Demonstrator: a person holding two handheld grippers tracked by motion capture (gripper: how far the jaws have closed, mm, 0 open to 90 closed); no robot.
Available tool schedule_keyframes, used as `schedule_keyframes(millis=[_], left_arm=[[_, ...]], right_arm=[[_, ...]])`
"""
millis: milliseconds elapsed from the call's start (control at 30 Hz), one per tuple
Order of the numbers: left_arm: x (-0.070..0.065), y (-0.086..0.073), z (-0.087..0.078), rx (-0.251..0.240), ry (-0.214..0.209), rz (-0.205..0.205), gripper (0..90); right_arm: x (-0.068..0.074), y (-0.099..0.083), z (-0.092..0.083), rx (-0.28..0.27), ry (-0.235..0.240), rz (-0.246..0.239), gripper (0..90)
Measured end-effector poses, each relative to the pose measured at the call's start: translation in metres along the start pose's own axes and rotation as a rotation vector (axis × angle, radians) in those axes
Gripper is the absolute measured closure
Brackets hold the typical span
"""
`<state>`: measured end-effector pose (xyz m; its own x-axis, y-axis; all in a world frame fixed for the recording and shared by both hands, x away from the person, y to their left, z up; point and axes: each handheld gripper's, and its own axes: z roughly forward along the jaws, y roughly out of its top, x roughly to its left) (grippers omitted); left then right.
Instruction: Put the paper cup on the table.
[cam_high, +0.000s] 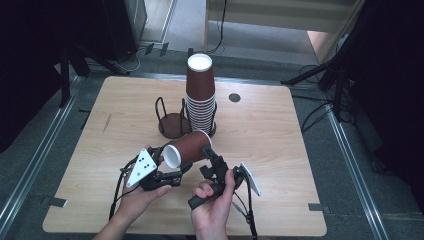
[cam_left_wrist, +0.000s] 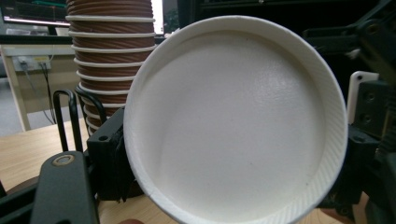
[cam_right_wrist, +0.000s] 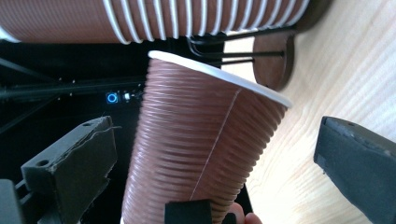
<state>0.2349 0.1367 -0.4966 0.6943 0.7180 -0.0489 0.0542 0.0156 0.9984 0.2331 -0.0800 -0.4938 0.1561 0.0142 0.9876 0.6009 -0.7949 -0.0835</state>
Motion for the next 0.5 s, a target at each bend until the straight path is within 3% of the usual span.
schedule_keyframes(millis=[267,500], left_arm=[[-0.0034,-0.0012,0.0011,-0.001,-0.018,0.012,21.1],[-0.0067,-0.0025,0.0021,-0.002,-0.040,0.027,21.2]], right_arm=[[-0.0016,0.0012,0.0081,-0.001,0.027,0.089,0.0],[-0.0020,0.0043,0.0105,-0.003,0.016,0.103,0.0]])
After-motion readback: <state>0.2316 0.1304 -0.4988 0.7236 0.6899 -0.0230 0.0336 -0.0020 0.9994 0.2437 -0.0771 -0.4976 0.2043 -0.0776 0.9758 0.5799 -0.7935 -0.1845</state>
